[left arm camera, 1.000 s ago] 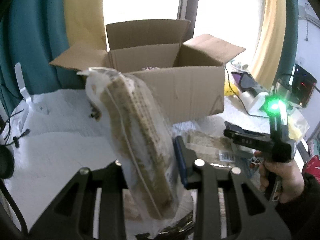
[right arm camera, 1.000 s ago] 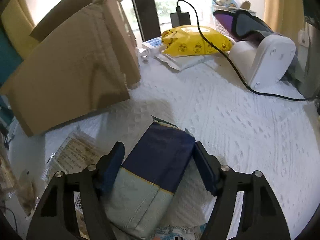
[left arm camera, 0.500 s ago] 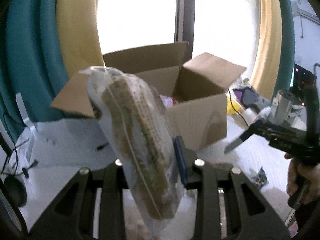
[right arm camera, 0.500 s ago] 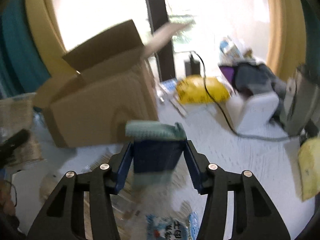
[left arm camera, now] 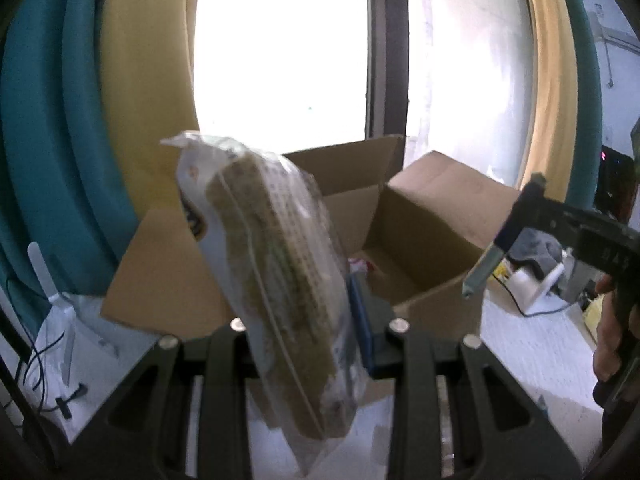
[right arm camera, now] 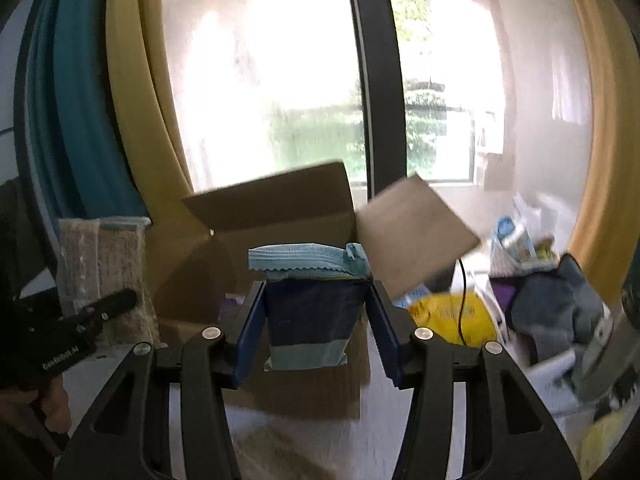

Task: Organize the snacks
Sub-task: 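Lift both items into the cardboard box and open both tools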

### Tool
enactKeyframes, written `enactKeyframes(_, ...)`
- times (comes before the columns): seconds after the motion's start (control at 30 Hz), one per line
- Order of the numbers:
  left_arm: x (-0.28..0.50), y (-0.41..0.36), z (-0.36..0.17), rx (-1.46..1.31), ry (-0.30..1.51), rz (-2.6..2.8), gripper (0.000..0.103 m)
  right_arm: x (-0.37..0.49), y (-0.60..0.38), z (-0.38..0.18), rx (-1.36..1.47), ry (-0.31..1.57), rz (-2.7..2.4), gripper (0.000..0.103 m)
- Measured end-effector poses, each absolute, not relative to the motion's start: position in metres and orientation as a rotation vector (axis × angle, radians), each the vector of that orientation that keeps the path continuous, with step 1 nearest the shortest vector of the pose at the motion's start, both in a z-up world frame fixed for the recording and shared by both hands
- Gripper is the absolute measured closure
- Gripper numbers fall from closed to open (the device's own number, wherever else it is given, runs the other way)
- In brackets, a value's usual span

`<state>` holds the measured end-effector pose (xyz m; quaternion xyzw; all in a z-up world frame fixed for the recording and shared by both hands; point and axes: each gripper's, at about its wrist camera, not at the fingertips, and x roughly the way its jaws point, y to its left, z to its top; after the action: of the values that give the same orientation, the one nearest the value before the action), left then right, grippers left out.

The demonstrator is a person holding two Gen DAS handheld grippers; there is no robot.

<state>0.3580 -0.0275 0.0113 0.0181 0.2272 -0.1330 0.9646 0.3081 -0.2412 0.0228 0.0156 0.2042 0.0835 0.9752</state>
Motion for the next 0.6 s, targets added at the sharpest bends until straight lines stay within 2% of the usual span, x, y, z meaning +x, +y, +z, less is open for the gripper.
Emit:
enactKeyframes(0.37,0.427,-0.029,0.009,0.015,0.495,-0.254,0.07,0.368,-0.233,0.035,0.004,0.402,0.142,0.05)
enactKeyframes(0.43,0.437,-0.027,0.007,-0.006,0.504,-0.244,0.062,0.382,-0.229,0.03,-0.014,0.432,0.134,0.049)
enactKeyframes(0.5,0.446,-0.023,0.006,-0.029,0.509,-0.208,0.052,0.393,-0.223,0.025,-0.039,0.469,0.13,0.045)
enactKeyframes(0.53,0.447,-0.02,0.007,-0.042,0.508,-0.202,0.048,0.395,-0.221,0.021,-0.046,0.476,0.126,0.036)
enactKeyframes(0.57,0.447,-0.019,0.008,-0.051,0.502,-0.202,0.039,0.397,-0.22,0.02,-0.043,0.472,0.128,0.027)
enactKeyframes(0.6,0.444,-0.017,0.01,-0.058,0.493,-0.201,0.031,0.397,-0.219,0.019,-0.035,0.469,0.127,0.025)
